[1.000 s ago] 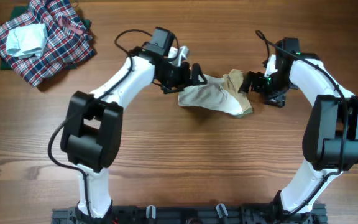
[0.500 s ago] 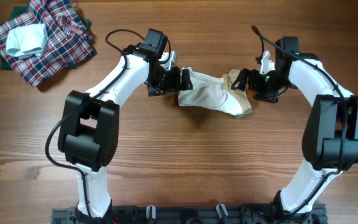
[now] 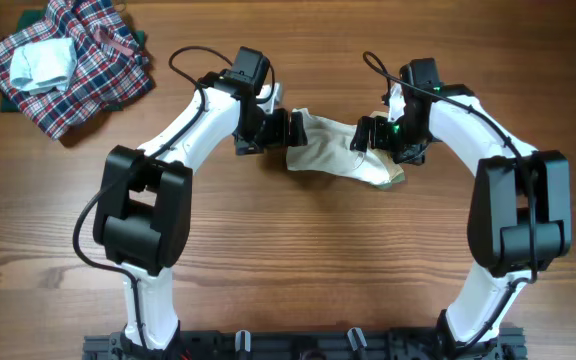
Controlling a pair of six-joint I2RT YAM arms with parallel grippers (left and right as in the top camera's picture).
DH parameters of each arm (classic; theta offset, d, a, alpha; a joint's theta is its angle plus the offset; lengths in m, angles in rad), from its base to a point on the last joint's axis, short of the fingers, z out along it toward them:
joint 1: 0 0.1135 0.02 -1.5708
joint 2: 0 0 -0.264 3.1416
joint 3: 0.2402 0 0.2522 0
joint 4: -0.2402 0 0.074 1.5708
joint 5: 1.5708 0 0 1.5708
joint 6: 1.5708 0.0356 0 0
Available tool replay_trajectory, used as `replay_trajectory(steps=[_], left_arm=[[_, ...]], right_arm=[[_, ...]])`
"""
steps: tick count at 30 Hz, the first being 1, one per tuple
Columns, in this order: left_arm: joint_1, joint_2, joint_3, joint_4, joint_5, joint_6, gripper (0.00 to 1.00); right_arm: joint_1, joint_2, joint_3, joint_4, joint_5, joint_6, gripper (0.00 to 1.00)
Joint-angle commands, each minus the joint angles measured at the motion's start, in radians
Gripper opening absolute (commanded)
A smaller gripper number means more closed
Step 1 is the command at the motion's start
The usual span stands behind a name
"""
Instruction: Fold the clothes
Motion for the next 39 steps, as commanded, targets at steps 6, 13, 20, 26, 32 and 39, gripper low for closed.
replay_trajectory(steps=[6, 13, 20, 26, 32, 39], left_arm=[[0.002, -0.031, 0.010, -0.007, -0.019, 0.020, 1.00], [0.002, -0.031, 0.010, -0.008, -0.019, 0.020, 1.00], [0.002, -0.031, 0.010, -0.019, -0.019, 0.019, 1.00], [-0.013, -0.031, 0.010, -0.018, 0.013, 0.014, 1.00], [-0.050, -0.031, 0.010, -0.017, 0.019, -0.019, 1.00], [-0.080, -0.031, 0.010, 0.013, 0.018, -0.019, 1.00]], right_arm=[[0.002, 0.093, -0.006, 0.009, 0.066, 0.022, 0.58], [0.002, 0.095, -0.006, 0.010, 0.066, 0.040, 0.17], [0.001, 0.095, -0.006, -0.002, 0.117, 0.040, 0.04], [-0.006, 0.094, -0.006, -0.057, 0.274, 0.040, 0.04], [-0.076, 0.094, 0.006, -0.081, 0.276, 0.041, 0.04], [-0.128, 0.089, 0.088, -0.155, 0.276, 0.026, 0.04]])
